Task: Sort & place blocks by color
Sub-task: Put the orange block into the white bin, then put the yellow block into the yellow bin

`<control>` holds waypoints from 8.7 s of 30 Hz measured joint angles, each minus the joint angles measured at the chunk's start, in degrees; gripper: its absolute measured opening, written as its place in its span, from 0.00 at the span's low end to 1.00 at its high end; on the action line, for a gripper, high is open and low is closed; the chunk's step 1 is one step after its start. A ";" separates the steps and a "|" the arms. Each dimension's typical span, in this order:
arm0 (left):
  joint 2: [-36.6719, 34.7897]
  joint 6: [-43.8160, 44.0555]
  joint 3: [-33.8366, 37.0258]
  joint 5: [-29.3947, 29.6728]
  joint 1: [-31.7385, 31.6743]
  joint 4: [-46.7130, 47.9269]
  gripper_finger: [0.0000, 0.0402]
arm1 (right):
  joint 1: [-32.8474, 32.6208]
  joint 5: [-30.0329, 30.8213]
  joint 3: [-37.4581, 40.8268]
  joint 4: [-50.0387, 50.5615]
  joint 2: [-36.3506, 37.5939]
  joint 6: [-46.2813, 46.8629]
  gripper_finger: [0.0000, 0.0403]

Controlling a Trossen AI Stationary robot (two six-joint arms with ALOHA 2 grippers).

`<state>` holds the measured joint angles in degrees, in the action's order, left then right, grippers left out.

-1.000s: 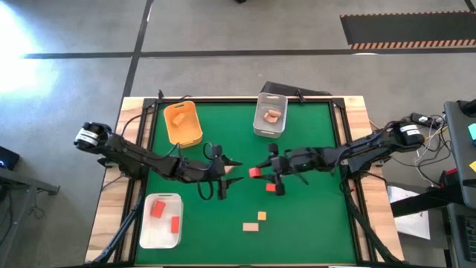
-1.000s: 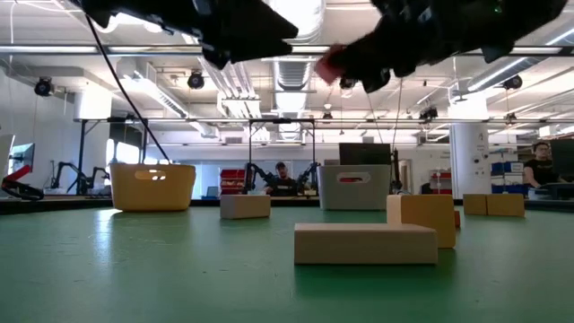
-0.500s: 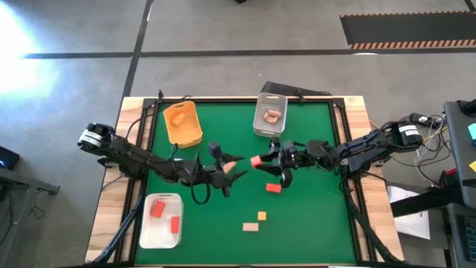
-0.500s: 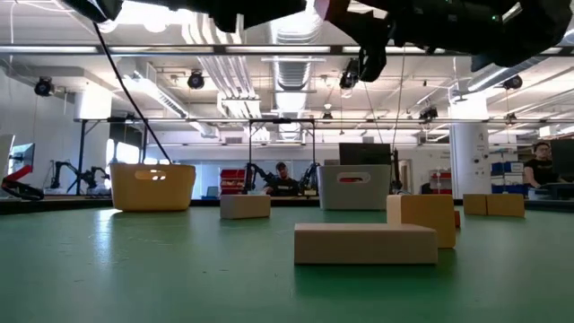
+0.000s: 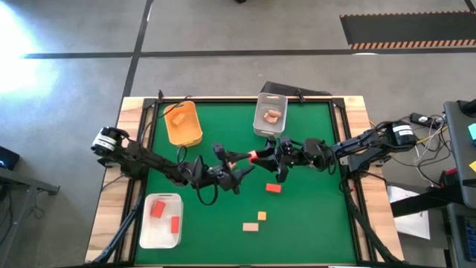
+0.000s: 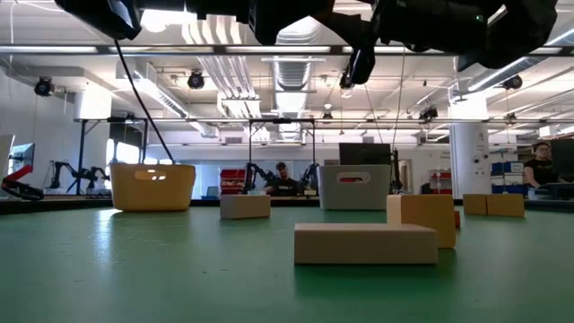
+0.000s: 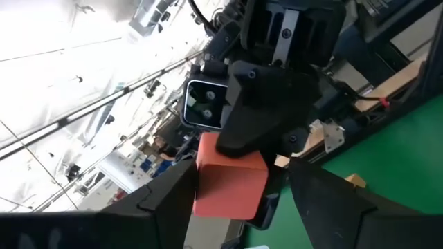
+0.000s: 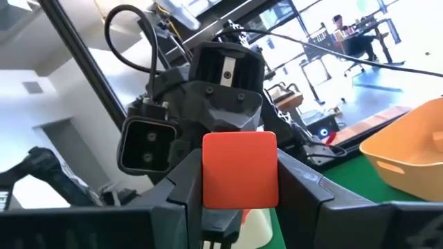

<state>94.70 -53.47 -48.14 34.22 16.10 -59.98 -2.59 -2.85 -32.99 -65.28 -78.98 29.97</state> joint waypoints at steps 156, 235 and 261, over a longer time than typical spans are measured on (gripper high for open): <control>-14.98 88.71 -23.44 -27.96 10.17 117.68 0.50 | 0.87 2.90 -1.64 46.95 16.03 4.00 0.64; -21.51 46.78 -9.33 -24.26 -9.77 94.27 0.50 | 4.48 20.81 -20.22 126.59 1.71 17.49 0.64; -21.51 46.78 -9.33 -24.26 -9.77 93.41 0.50 | 4.68 19.37 -20.20 125.59 -11.08 11.96 0.46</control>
<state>73.19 -6.69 -57.47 9.96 6.33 33.43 2.09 16.51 -53.19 60.31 -90.06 41.93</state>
